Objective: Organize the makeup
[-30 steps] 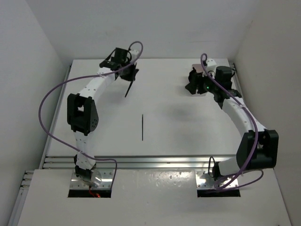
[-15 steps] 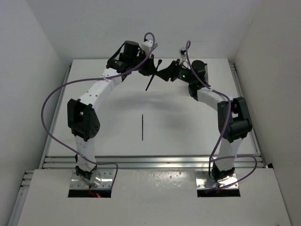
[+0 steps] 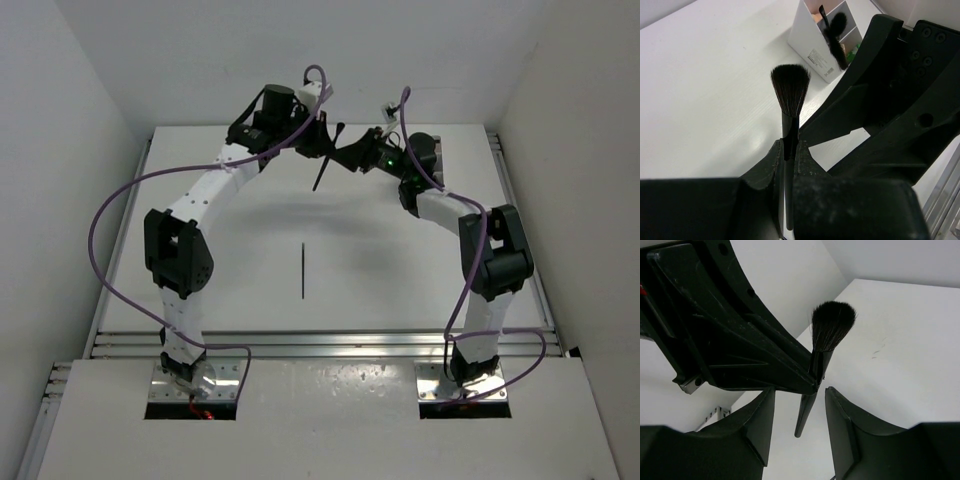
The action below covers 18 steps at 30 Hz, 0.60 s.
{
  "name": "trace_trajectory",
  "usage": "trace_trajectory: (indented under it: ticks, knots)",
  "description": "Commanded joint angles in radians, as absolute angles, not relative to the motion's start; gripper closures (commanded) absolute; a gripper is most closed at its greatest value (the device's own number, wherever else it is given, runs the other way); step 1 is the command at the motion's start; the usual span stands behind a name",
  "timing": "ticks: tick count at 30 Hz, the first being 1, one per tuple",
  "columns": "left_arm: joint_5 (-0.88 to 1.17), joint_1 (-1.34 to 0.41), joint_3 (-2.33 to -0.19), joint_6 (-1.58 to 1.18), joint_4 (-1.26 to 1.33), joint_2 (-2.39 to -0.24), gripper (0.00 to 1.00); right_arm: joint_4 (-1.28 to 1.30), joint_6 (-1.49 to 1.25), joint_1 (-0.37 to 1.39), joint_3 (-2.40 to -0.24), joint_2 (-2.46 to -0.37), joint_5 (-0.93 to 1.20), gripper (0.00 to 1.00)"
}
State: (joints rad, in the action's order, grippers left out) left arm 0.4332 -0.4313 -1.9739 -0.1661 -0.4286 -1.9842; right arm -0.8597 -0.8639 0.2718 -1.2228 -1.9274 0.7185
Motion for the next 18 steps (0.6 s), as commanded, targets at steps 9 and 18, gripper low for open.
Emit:
trace_trajectory:
  ticks: [9,18]
  knots:
    - [0.535,-0.410,-2.040,-0.258,-0.339,-2.005,1.00,-0.783,-0.756,0.313,-1.178,-1.861,0.713,0.51]
    - [0.580,-0.410,-2.019,-0.291,-0.328,-2.005,1.00,-0.759,-0.723,0.330,-1.175,-1.845,0.626,0.46]
